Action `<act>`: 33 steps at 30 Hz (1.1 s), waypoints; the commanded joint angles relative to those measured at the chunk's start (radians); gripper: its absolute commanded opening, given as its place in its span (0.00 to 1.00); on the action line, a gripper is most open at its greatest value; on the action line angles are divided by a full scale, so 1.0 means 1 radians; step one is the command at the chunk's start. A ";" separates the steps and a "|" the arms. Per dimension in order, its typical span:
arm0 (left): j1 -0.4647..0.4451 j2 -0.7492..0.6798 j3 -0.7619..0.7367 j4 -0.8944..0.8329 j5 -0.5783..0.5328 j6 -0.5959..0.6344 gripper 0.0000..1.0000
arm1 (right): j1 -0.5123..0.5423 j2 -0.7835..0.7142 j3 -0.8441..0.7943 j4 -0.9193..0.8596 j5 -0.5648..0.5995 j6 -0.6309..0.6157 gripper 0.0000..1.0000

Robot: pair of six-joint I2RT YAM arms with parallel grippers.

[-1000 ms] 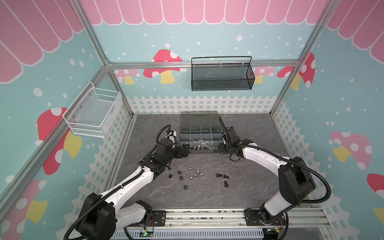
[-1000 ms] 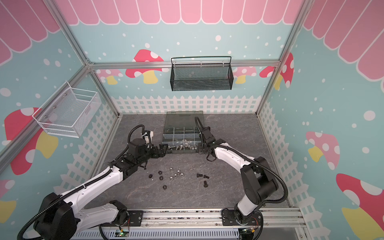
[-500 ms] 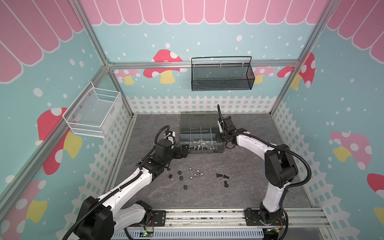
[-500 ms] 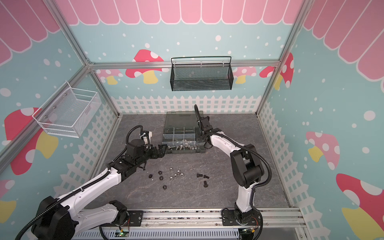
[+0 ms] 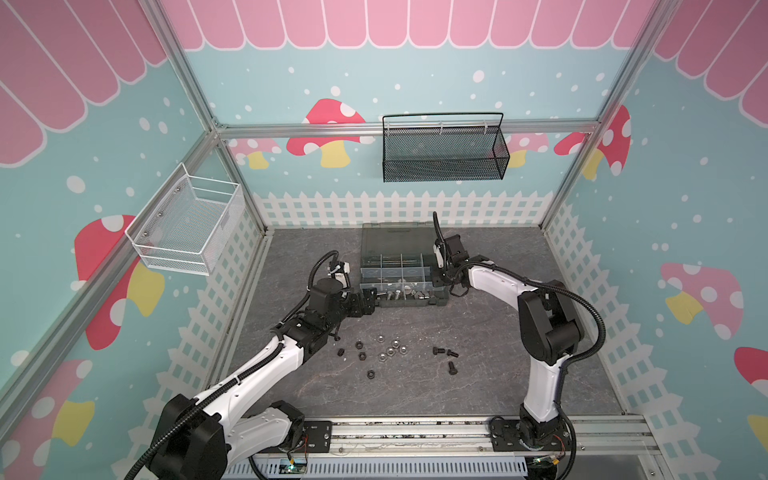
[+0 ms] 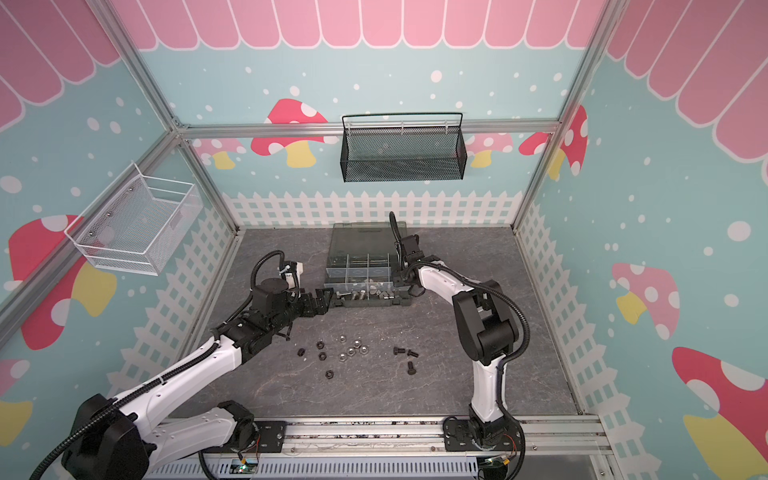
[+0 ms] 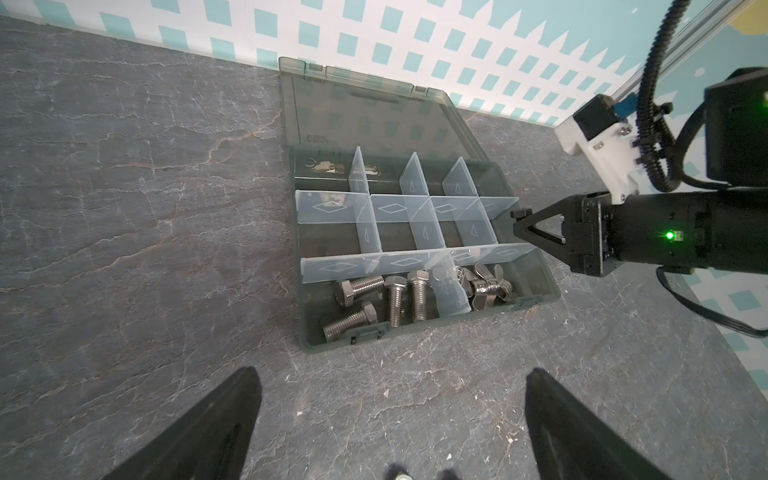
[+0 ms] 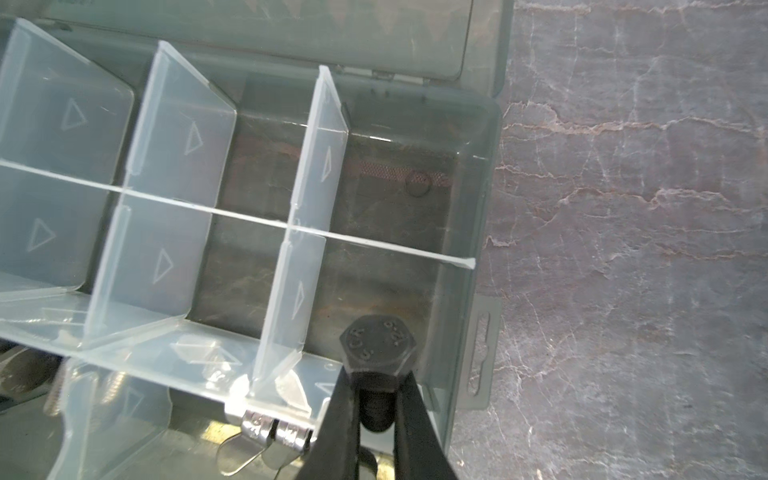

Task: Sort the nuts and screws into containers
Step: 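Open the right gripper to drop the black bolt and lift away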

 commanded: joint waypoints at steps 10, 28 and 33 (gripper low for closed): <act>0.007 -0.006 -0.013 -0.017 -0.018 -0.014 1.00 | -0.012 0.020 0.052 -0.017 -0.015 -0.024 0.32; 0.007 -0.004 0.002 -0.009 -0.017 -0.017 1.00 | 0.035 -0.408 -0.336 -0.080 -0.018 0.016 0.41; 0.008 0.019 0.002 0.007 -0.011 -0.025 1.00 | 0.094 -0.529 -0.459 -0.165 0.027 0.066 0.44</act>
